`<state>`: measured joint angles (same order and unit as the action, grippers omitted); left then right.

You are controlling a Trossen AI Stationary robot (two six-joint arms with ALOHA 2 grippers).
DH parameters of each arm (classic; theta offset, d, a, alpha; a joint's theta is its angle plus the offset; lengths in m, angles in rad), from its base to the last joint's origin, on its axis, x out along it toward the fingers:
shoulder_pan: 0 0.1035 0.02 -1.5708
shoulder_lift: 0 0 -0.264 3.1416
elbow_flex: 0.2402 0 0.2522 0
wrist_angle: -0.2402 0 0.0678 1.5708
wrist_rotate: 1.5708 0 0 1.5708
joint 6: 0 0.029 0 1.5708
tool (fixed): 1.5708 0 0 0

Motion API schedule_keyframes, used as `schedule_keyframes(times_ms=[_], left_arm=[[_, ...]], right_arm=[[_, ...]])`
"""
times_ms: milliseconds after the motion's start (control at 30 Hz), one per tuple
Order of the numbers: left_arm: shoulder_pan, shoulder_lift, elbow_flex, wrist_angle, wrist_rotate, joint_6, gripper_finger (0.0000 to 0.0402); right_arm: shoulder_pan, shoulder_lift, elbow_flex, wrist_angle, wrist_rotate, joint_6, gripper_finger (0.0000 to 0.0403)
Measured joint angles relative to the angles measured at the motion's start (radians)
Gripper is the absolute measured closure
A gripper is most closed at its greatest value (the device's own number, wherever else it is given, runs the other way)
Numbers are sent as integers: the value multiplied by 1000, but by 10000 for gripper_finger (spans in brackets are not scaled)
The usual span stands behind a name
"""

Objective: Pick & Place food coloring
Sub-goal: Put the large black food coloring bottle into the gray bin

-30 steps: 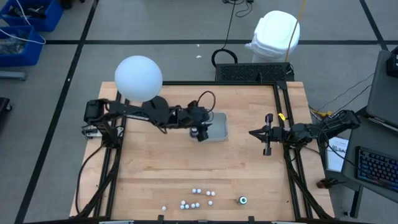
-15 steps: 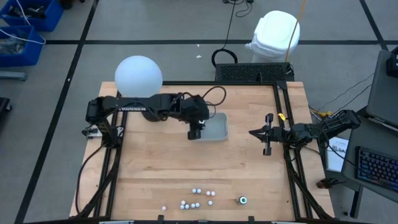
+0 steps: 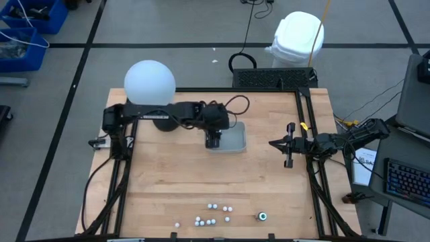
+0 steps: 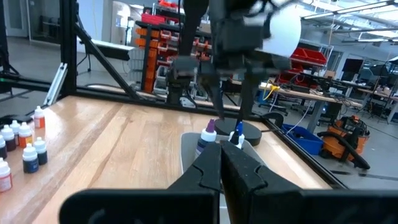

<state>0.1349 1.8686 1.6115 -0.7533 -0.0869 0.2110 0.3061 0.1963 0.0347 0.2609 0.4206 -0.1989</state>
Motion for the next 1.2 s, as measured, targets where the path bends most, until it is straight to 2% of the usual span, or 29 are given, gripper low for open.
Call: schedule_keyframes(times_ms=[200,367,600,867,1200], left_arm=[[25,23,0,-8,67,14,211],[36,42,0,-17,79,-2,211],[35,93,-1,-20,60,6,211],[35,92,-1,-37,59,10,211],[37,102,0,-34,1,20,211]], right_arm=[[0,4,0,3,1,-5,403],[0,5,0,0,1,-8,403],[0,7,0,-5,-1,2,403],[0,7,0,-4,-1,0,403],[0,7,0,-4,-2,2,403]])
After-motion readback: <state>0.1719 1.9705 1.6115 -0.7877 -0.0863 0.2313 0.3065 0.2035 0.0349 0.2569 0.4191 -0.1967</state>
